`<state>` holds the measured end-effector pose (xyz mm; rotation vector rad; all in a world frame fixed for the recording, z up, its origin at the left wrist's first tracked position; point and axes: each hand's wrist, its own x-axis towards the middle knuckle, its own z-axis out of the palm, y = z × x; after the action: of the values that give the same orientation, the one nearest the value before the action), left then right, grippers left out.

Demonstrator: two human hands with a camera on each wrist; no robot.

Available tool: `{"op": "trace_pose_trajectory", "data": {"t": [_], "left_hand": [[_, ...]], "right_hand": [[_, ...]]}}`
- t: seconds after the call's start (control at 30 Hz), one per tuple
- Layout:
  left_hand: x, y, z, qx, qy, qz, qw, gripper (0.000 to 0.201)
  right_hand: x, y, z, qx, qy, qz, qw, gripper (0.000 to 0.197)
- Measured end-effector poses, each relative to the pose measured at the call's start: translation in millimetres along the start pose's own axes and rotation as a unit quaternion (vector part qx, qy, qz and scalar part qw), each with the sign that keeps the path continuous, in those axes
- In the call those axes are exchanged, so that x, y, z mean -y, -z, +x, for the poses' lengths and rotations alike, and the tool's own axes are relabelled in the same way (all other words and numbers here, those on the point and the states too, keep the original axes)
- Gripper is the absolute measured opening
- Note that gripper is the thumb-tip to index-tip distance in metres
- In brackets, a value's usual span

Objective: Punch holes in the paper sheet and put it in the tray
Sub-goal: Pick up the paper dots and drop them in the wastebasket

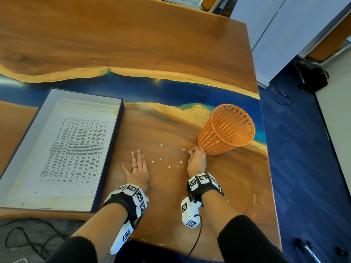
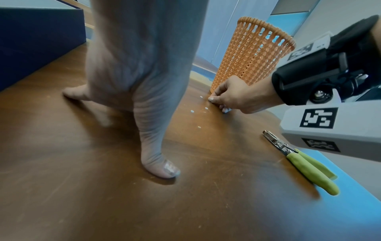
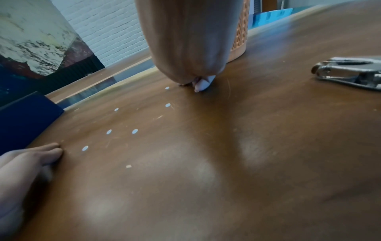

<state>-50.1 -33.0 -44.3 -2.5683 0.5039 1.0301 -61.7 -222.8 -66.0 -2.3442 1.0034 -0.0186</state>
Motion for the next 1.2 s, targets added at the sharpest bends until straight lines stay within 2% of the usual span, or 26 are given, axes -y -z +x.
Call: {"op": "trace_pose_trajectory", "data": {"t": [0.2, 0.4, 0.53, 0.63, 0.7, 0.93, 1.1, 1.2], "left_hand": [[1.4, 0.1, -2.7, -0.004, -0.004, -0.003, 1.000, 0.153], [2.3, 0.5, -0.9, -0.001, -0.005, -0.009, 1.000, 0.155], [2.5, 1.2, -1.6, 0.000, -0.004, -0.013, 1.000, 0.154], [3.5, -0.9, -1.6, -0.006, -0.005, -0.014, 1.000, 0.154], [4.4, -1.0, -1.6, -0.009, -0.004, -0.012, 1.000, 0.155], [4.8, -1.3, -3.8, -0.019, -0.006, -0.011, 1.000, 0.153], [4.0, -1.0, -6.1, -0.024, -0.002, -0.010, 1.000, 0.151], [4.5, -0.9, -5.7, -0.026, -0.001, -0.011, 1.000, 0.151]], "right_hand": [[2.0, -1.0, -0.4, 0.036, 0.003, -0.038, 0.999, 0.021], [12.9, 1.0, -14.1, 0.026, 0.027, -0.009, 0.999, 0.023], [37.9, 23.3, -36.5, -0.014, 0.129, 0.080, 0.988, 0.009], [53.9, 53.1, -45.5, -0.065, 0.207, 0.116, 0.969, 0.015], [59.7, 78.0, -42.0, -0.101, 0.227, 0.131, 0.960, 0.014], [46.9, 143.1, 6.3, -0.183, 0.184, 0.128, 0.957, 0.014], [40.6, 160.3, 21.5, -0.135, 0.118, 0.108, 0.978, 0.011], [37.6, 162.3, 28.4, -0.120, 0.099, 0.084, 0.984, 0.016]]}}
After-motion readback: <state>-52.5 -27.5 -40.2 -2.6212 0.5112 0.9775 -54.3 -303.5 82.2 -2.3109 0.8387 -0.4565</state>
